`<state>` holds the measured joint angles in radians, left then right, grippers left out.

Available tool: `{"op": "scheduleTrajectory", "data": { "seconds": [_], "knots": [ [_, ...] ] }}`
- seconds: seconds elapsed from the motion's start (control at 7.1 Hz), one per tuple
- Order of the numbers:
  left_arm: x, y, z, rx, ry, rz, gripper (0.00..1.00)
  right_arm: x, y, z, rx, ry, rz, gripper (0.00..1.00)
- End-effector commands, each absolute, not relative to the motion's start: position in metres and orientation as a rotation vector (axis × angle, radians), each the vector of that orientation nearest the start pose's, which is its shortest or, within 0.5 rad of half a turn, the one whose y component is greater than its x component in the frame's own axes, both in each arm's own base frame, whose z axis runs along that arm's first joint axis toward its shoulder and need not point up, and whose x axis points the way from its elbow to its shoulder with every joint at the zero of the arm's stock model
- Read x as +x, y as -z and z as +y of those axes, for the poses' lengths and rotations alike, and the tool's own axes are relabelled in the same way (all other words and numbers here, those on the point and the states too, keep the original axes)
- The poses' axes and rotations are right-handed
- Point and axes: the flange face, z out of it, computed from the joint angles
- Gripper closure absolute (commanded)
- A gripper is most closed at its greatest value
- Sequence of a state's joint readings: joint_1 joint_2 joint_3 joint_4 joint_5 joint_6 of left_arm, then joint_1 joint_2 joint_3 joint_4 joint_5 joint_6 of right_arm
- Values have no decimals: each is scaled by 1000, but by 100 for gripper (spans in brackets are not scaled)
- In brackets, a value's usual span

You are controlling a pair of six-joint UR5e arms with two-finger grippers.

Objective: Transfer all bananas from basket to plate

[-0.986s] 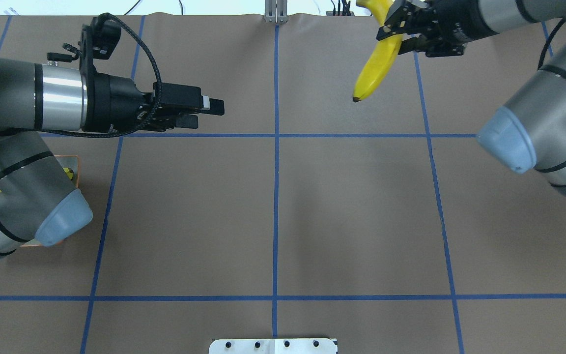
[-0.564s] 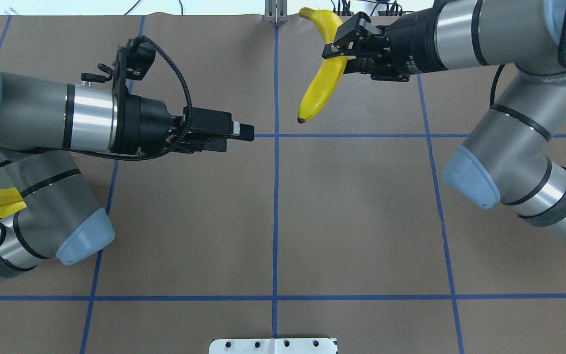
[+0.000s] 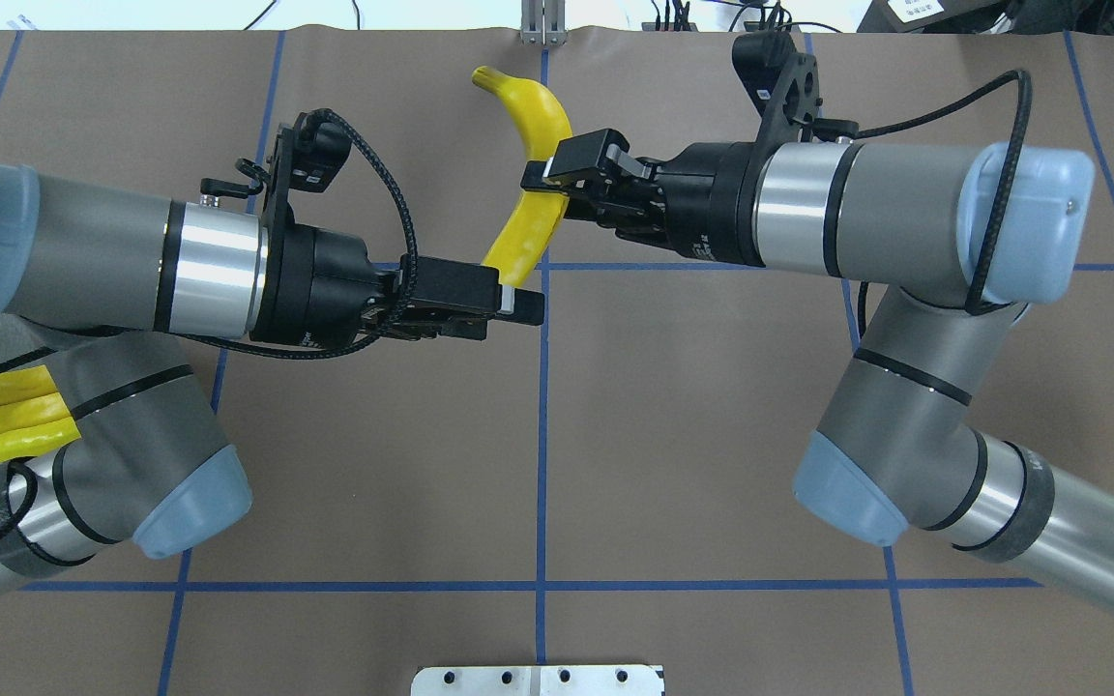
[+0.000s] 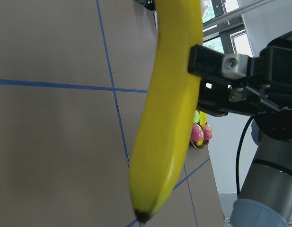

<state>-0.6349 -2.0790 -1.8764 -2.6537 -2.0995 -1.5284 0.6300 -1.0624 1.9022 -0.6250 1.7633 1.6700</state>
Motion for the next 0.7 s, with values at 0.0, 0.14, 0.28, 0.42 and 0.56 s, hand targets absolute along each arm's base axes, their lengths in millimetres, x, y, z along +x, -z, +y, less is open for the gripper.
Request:
{"op": "scheduleTrajectory", "data": {
  "seconds": [0.0, 0.14, 0.28, 0.42, 0.56],
  "knots": [
    [373, -124, -377, 275, -96, 1837, 1, -372, -127, -395, 324, -354, -1833, 100],
    [374, -125, -378, 274, -95, 1835, 2, -373, -129, -391, 322, -343, -1851, 100],
    [374, -125, -378, 276, -97, 1835, 34, -375, -128, -390, 318, -339, -1853, 100],
    [374, -125, -378, 279, -99, 1834, 70, -379, -127, -388, 316, -332, -1851, 100],
    [374, -124, -377, 281, -102, 1836, 100, -380, -123, -387, 316, -332, -1859, 100]
  ]
}}
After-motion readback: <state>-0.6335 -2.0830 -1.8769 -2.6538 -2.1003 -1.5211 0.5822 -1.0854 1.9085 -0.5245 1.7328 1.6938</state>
